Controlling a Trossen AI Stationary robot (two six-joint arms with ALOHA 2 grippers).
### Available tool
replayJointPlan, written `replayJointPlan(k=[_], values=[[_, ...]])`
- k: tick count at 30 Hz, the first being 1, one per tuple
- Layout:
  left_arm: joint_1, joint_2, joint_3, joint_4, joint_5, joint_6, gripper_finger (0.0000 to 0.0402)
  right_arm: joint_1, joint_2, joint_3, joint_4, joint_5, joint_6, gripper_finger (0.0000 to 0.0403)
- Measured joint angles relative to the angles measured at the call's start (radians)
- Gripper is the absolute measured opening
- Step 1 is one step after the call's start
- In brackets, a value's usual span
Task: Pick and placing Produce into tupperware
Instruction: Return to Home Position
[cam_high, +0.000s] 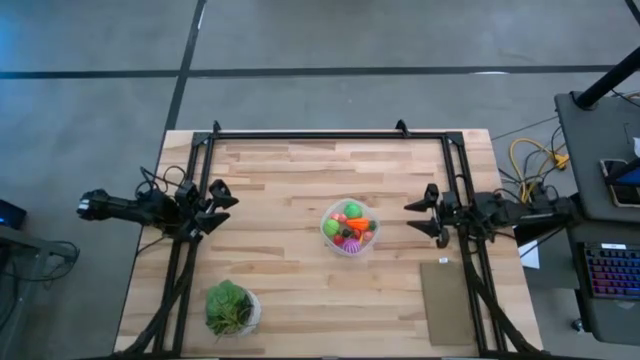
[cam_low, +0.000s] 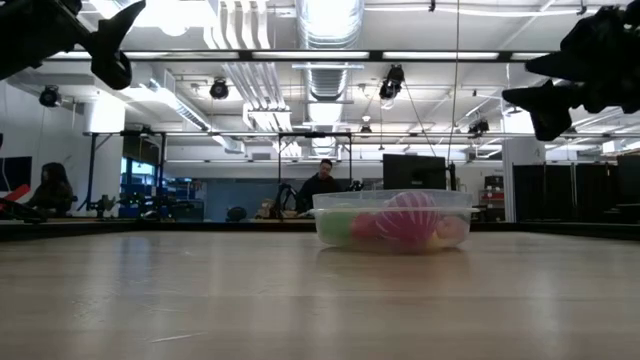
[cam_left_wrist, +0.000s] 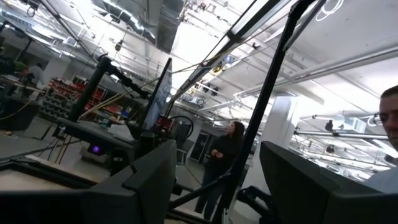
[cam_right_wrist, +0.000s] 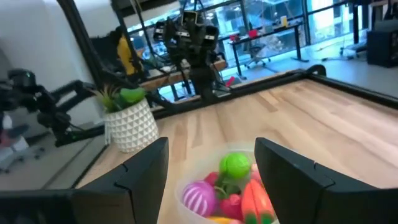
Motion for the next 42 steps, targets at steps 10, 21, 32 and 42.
replayJointPlan(k=[10, 21, 32, 42], values=[[0.000, 0.016, -0.001, -0.002, 0.003, 0.000, 0.0219, -0.083, 0.073, 0.000, -0.005, -0.025, -0.195, 0.0231], [0.000, 0.016, -0.002, 0.001, 0.003, 0.001, 0.0219, -0.082, 0.133, 0.000, -0.006, -0.025, -0.040, 0.0231], [0.000, 0.016, -0.002, 0.000, 0.003, 0.001, 0.0219, -0.082, 0.140, 0.000, -0.006, -0.025, -0.024, 0.0231], [0.000, 0.016, -0.002, 0.001, 0.003, 0.001, 0.0219, -0.082, 0.140, 0.000, -0.007, -0.025, -0.024, 0.0231]])
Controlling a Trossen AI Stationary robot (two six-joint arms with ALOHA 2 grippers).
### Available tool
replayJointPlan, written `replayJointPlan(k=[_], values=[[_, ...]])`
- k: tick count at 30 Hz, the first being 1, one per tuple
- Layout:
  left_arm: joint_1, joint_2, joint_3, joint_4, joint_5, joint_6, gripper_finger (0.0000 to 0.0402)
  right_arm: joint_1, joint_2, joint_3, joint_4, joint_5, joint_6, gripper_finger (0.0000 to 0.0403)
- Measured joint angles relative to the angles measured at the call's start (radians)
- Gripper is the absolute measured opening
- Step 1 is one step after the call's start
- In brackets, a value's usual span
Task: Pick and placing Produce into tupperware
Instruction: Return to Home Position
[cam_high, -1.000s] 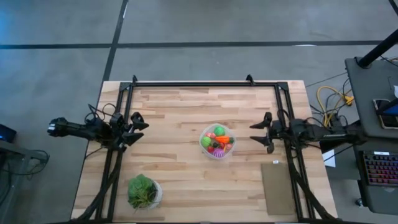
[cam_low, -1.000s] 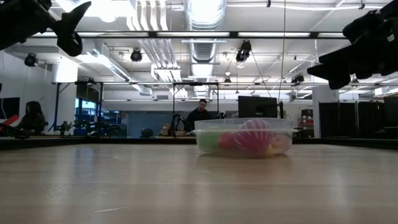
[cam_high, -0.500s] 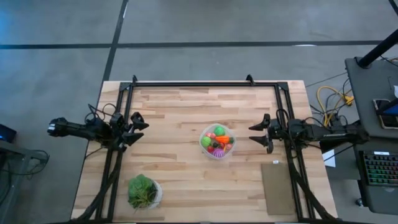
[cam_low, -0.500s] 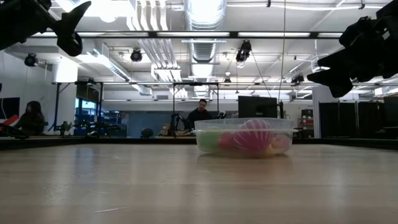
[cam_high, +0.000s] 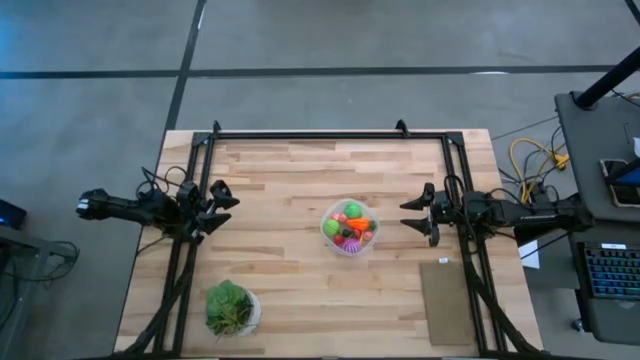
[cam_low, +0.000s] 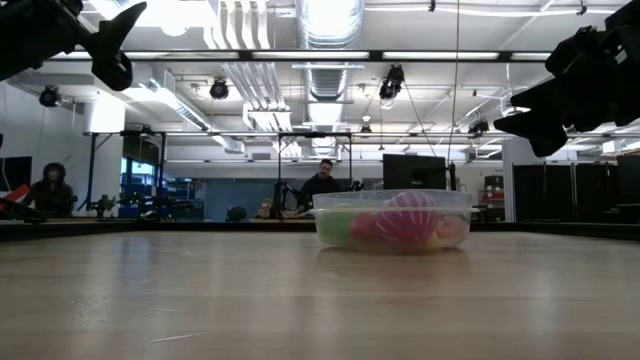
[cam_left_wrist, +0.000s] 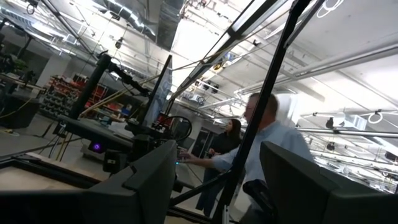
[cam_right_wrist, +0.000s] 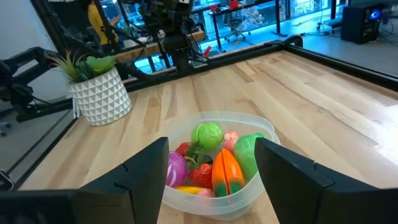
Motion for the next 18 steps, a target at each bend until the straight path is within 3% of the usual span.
replayJointPlan(k=[18], values=[[0.000, 0.012, 0.000, 0.000, 0.000, 0.000, 0.0219, 0.000, 0.000, 0.000, 0.000, 0.000, 0.000, 0.0231]])
